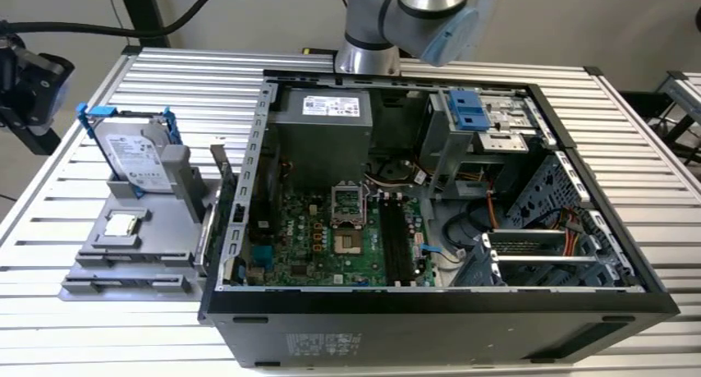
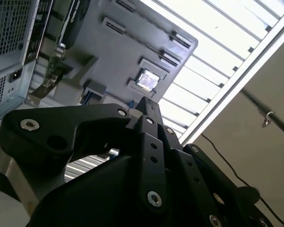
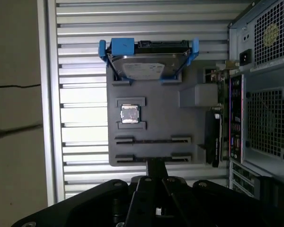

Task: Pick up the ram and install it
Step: 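Reach for the ram, then pick up the ram and move it above insertion slot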

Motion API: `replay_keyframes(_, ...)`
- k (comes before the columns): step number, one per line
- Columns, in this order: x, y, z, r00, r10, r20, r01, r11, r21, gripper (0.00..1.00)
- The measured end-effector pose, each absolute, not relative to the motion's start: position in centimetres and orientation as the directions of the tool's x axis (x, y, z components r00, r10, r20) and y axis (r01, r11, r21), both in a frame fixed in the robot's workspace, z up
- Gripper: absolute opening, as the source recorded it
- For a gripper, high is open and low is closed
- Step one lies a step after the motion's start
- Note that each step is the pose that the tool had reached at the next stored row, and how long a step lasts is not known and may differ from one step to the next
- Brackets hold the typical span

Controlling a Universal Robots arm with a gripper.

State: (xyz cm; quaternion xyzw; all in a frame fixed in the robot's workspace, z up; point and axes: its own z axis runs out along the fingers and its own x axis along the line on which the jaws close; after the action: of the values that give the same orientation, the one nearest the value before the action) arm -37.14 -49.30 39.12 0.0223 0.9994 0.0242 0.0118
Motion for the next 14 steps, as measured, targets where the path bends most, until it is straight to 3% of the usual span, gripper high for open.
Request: replay_keyframes(14, -37.2, -51.1, 39.1, -0.999, 0.048, -0.023, 0.047, 0.998, 0.049, 0.0)
